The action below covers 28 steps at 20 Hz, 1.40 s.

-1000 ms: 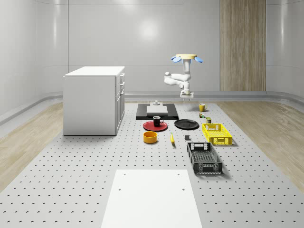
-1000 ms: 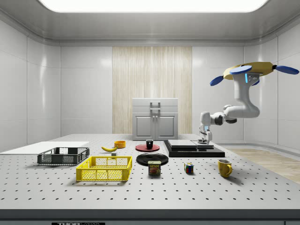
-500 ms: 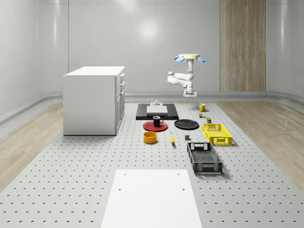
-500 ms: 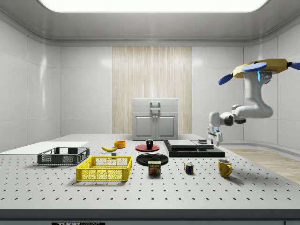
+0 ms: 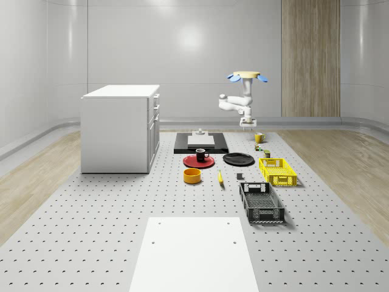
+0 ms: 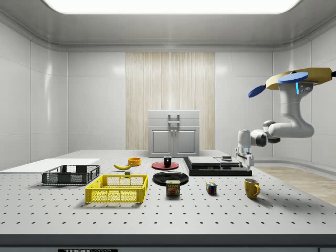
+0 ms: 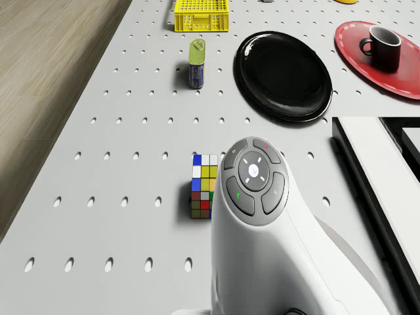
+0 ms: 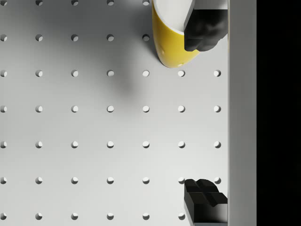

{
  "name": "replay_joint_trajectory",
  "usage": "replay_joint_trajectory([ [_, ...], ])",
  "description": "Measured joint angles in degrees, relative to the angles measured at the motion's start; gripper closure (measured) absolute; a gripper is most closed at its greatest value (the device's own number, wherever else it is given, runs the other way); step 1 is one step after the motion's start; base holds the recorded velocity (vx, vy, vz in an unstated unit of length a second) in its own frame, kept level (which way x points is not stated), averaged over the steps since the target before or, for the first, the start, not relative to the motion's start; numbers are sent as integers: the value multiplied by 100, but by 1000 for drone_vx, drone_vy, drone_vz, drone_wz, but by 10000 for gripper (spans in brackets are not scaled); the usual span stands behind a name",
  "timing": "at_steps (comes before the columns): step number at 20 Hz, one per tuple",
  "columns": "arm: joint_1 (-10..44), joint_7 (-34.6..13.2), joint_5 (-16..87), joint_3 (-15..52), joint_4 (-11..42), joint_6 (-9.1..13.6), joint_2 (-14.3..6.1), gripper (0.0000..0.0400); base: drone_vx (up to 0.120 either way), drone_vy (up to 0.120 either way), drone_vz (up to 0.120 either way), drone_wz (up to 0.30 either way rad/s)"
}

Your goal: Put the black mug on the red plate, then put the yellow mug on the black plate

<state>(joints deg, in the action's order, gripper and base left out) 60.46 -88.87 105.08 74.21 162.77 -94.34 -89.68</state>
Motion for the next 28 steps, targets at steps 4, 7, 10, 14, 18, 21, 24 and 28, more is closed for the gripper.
replay_joint_trajectory([
  [4,0,0,-1,0,0,-2,-2,0,0,120,0,0],
  [7,1,-1,-1,0,0,-3,-3,0,0,120,0,0],
  [10,1,-1,-2,1,0,-4,-4,0,0,120,0,0],
  [14,1,-1,-2,1,0,-5,-6,0,0,100,0,0],
  [18,27,-4,123,-134,-35,-57,-9,0,0,0,0,0],
  [21,70,-8,322,-346,-97,-136,-8,0,0,0,0,0],
  [24,128,-13,558,-598,-181,-231,2,0,0,0,0,0],
  [28,290,-32,779,-829,-369,-309,71,0,0,0,0,0],
])
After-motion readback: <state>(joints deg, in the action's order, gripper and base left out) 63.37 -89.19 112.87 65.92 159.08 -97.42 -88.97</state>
